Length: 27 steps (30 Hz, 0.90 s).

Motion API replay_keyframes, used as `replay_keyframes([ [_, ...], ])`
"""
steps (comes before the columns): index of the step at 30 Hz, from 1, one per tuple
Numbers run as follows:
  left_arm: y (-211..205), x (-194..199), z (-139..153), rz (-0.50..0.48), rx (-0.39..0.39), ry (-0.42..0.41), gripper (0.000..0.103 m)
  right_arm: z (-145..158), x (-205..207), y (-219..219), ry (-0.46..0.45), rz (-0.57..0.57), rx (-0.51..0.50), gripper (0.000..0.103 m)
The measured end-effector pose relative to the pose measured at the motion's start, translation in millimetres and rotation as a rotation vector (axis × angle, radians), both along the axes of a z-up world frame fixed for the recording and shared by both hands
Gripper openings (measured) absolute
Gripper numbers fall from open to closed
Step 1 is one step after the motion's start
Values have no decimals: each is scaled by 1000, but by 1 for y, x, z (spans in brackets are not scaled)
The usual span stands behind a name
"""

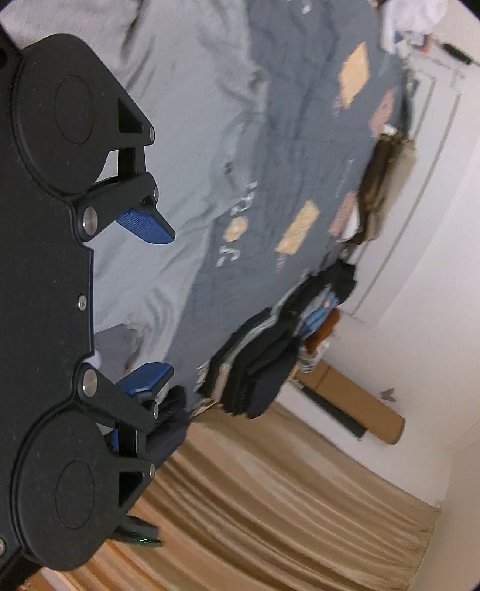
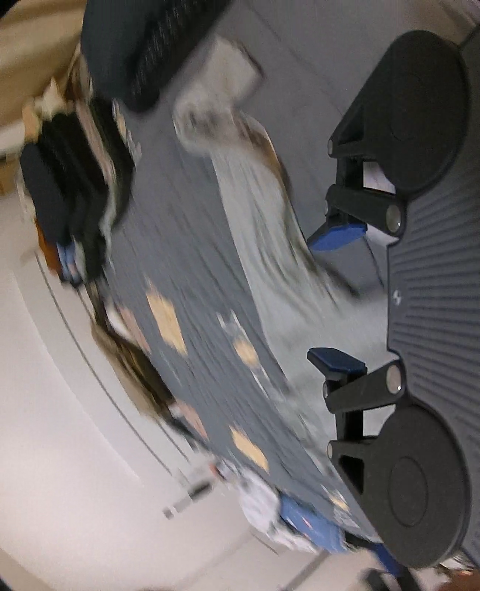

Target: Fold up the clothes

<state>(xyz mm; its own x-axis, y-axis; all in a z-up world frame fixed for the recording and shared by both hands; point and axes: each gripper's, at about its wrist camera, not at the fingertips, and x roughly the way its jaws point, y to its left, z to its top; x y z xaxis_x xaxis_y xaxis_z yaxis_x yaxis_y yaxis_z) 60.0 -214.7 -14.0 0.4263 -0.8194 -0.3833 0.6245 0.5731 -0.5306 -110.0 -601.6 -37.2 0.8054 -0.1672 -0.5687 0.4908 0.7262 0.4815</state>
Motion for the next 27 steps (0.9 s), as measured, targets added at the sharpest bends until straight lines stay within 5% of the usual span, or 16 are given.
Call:
replay_keyframes([
  [9, -26, -5, -20, -34, 85, 8, 70, -48, -31, -111, -70, -311, 321, 58],
  [16, -58, -32, -24, -167, 132, -49, 70, -81, -28, -133, -70, -412, 401, 59],
  [27, -73, -52, -26, -229, 151, -80, 70, -100, -23, -154, -140, -566, 543, 64],
])
